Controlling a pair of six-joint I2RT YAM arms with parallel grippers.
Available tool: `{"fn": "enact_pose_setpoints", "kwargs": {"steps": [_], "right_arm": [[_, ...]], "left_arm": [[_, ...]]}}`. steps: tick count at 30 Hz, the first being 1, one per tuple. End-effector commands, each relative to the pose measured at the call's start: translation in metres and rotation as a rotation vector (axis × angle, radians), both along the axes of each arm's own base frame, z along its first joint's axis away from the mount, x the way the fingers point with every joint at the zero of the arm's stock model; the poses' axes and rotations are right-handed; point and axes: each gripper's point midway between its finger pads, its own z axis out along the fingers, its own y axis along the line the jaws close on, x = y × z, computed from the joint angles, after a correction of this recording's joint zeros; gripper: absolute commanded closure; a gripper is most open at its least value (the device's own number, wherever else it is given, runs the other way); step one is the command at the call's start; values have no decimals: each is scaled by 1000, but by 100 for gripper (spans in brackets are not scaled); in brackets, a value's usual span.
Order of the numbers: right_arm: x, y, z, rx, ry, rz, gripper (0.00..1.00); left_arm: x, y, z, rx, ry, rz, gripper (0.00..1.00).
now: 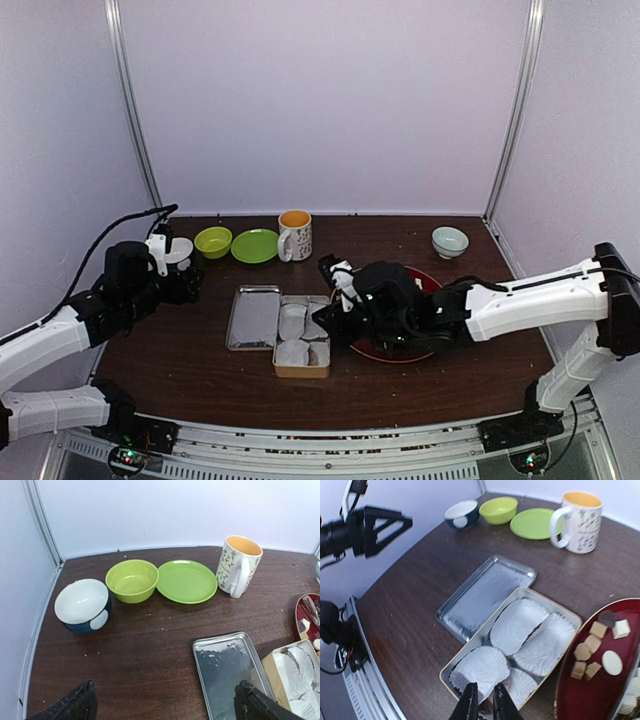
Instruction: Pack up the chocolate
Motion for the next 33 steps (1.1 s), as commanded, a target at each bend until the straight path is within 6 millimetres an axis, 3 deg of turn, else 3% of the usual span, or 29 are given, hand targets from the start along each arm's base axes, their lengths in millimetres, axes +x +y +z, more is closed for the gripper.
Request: {"fn": "enact_pose_setpoints", "kwargs": {"steps": [1, 6, 12, 13, 18, 22, 28, 33], "right_arm": [[30, -49, 27, -7, -110, -209, 89], [44, -101, 42, -25, -151, -387, 86], [44, -140, 47, -9, -161, -504, 58], [44, -142, 47, -7, -160, -505, 52], [48, -143, 36, -47, -141, -529, 42], [50, -139, 18, -85, -65, -554, 8], [47, -136, -10, -228, 31, -560, 7], [46, -124, -24, -252, 72, -532, 9]], "left_arm": [[-1, -6, 30, 98, -194, -105, 2], [3, 22, 38, 198, -266, 33, 2], [17, 65, 40, 124, -283, 241, 2], [18, 74, 39, 122, -294, 275, 2], [34, 106, 33, 196, -343, 380, 2], [50, 120, 26, 326, -303, 441, 2], [67, 126, 2, 316, -334, 404, 2], [74, 132, -1, 348, -364, 403, 2]]}}
